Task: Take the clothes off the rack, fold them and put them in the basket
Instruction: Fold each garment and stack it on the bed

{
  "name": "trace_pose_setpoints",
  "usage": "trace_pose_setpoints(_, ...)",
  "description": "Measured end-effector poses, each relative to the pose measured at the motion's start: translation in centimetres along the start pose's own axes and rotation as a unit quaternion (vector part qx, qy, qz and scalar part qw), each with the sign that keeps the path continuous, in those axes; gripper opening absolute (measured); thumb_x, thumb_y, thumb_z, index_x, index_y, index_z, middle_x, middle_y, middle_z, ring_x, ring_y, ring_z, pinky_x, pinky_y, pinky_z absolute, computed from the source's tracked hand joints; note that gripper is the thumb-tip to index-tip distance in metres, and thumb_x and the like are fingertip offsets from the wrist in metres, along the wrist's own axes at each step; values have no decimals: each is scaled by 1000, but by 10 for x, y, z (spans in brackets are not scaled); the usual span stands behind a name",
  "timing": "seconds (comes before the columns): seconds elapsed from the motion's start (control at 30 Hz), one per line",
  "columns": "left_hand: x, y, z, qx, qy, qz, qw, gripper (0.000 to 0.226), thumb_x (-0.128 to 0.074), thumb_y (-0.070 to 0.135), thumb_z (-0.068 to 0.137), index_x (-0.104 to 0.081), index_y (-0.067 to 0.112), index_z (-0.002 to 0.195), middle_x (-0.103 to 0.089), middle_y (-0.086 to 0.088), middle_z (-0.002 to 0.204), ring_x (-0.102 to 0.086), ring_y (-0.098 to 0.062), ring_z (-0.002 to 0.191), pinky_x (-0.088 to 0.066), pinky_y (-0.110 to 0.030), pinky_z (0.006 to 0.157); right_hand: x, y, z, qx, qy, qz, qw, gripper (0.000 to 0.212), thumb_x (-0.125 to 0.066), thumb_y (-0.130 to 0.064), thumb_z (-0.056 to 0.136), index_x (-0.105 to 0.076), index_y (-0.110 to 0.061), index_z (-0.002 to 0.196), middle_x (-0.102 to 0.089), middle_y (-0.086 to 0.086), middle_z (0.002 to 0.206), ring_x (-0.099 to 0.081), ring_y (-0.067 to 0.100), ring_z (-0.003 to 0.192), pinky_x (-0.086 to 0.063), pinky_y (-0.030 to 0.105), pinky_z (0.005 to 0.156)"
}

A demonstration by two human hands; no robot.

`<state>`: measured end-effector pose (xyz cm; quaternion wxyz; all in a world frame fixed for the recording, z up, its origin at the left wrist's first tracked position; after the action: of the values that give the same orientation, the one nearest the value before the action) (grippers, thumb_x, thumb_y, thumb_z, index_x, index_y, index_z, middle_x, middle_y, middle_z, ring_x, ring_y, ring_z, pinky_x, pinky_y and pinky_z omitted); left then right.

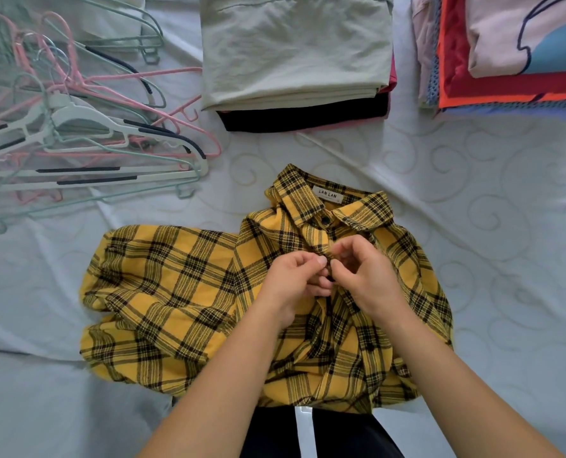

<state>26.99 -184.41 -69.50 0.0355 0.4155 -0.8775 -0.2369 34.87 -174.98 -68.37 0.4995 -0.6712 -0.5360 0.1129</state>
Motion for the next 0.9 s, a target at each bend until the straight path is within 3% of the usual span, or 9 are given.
trace_pose_setpoints(0.1, 7, 12, 6, 62, -44, -82, 994, 13, -51, 10, 93, -58, 7, 82, -56, 0, 64, -49, -6, 47, -44, -16, 43, 2, -6, 6, 34, -2, 18, 999, 22, -61, -6, 86, -51, -25, 86, -54, -10, 80, -52, 2, 71, -46, 13, 68)
trace_pose_setpoints(0.17, 14, 25, 14, 30, 1, -121, 992, 11, -52, 12, 93, -58, 6, 86, -57, -1, 68, -51, -6, 51, -45, -14, 44, 2, -5, 21, 18, 57, 16, 998, 17, -61, -8, 86, -51, -22, 85, -53, -11, 80, -52, -1, 70, -46, 10, 66)
trace_pose_setpoints(0.27, 31, 30, 17, -89, 140, 40, 985, 7, -57, 18, 90, -57, 11, 92, -59, 0, 80, -52, -7, 60, -46, -15, 50, 4, 4, 42, -54, 121, 39, 990, 13, -60, -15, 89, -55, -16, 102, -53, -17, 85, -51, -6, 78, -42, 6, 65)
trace_pose_setpoints(0.4, 17, -21, 1, -85, 131, 326, 932, 19, -62, 38, 85, -51, 23, 81, -56, 9, 73, -49, -7, 59, -44, -23, 56, 3, 23, 16, -26, 99, -52, 993, 3, -57, -17, 90, -56, -19, 91, -55, -8, 88, -49, -1, 77, -42, 14, 68)
trace_pose_setpoints(0.5, 10, -51, 2, -95, 192, 363, 907, 22, -65, 37, 83, -49, 24, 90, -53, 10, 73, -49, -9, 61, -37, -25, 54, -17, 44, -17, -30, 10, -121, 992, 13, -61, -28, 88, -55, -22, 97, -49, -11, 94, -48, 1, 78, -39, 15, 70)
trace_pose_setpoints(0.57, 14, -52, 10, -94, 229, 306, 919, 12, -62, 25, 88, -52, 22, 94, -52, 9, 72, -51, -13, 64, -38, -25, 54, -23, 53, -24, -38, 15, -151, 988, 20, -62, -28, 88, -56, -18, 105, -46, -11, 96, -47, 3, 80, -39, 16, 72)
trace_pose_setpoints(0.67, 19, -41, 6, -145, 222, 279, 923, 12, -57, 10, 87, -51, 19, 84, -51, 6, 86, -50, -9, 73, -36, -11, 58, -25, 55, -21, -32, 0, -197, 980, 20, -55, -28, 92, -61, -14, 106, -51, -7, 95, -49, 9, 84, -38, 20, 72)
trace_pose_setpoints(0.8, 44, -40, -42, -235, 216, 375, 871, 26, -55, -2, 84, -46, 21, 79, -45, 10, 81, -44, -3, 69, -36, -14, 59, -33, 62, -25, -14, -77, -240, 968, 21, -52, -21, 94, -59, -15, 113, -52, 0, 109, -54, 16, 99, -44, 25, 84)
trace_pose_setpoints(0.9, 72, -58, -64, -252, 232, 493, 800, 36, -61, -1, 81, -57, 19, 111, -48, 14, 83, -48, -6, 72, -32, -14, 57, -34, 65, -30, -8, -78, -254, 964, 12, -58, -20, 90, -57, -15, 100, -50, -2, 101, -53, 17, 93, -43, 25, 76)
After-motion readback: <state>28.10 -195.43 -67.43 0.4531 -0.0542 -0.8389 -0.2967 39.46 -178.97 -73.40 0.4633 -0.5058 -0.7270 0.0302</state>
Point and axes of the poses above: each hand's wrist, its own z-axis towards the middle knuckle, its own x-axis out of the back of the hand, y = z × x, the point moved 4 cm from there along z, towards the middle knuckle
